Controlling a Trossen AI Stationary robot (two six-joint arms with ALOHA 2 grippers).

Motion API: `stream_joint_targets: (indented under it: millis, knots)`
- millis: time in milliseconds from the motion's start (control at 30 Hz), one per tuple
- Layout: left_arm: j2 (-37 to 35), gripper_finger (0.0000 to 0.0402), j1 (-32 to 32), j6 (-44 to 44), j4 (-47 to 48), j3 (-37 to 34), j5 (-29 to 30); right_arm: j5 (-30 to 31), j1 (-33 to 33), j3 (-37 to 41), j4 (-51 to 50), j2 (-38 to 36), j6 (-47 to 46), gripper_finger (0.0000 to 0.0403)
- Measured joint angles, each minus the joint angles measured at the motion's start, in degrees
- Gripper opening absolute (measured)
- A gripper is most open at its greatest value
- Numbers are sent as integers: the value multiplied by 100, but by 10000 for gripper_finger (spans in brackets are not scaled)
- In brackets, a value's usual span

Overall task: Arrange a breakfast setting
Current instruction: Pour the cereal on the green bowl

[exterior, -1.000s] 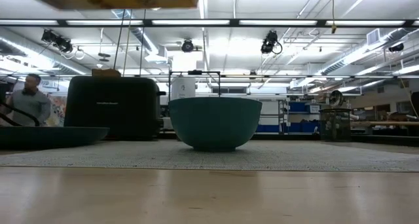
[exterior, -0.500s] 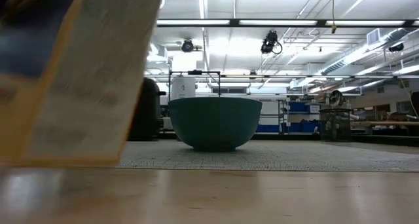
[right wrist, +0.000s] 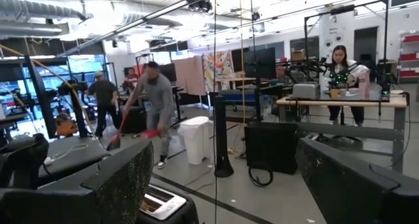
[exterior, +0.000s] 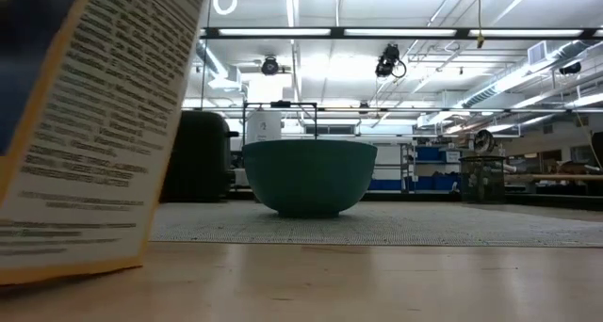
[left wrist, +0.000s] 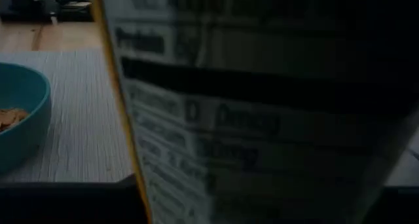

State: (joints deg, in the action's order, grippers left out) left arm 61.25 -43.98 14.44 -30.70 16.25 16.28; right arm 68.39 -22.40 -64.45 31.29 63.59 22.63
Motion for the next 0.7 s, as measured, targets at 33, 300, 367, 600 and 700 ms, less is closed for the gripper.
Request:
stream_joint_targets:
  millis: [33,300,367,600,700]
  knots:
    - [-57,181,-23,-17,38,-5,-9,0,7,0,0,0,-11,375]
    - [-1097,232,-168,-195,286,-6,-21,27,10,2,-2,0,-13,375]
    - [-1454,232,-192,-154,439,-6,-18,76,10,2,-4,0,-15,375]
    - [-2615,232,-334,-545,1634,593,-14,104,54,2,39,0,-15,375]
    - [-2752,221,-349,-788,2402,922,-16,104,90,2,57,0,-20,375]
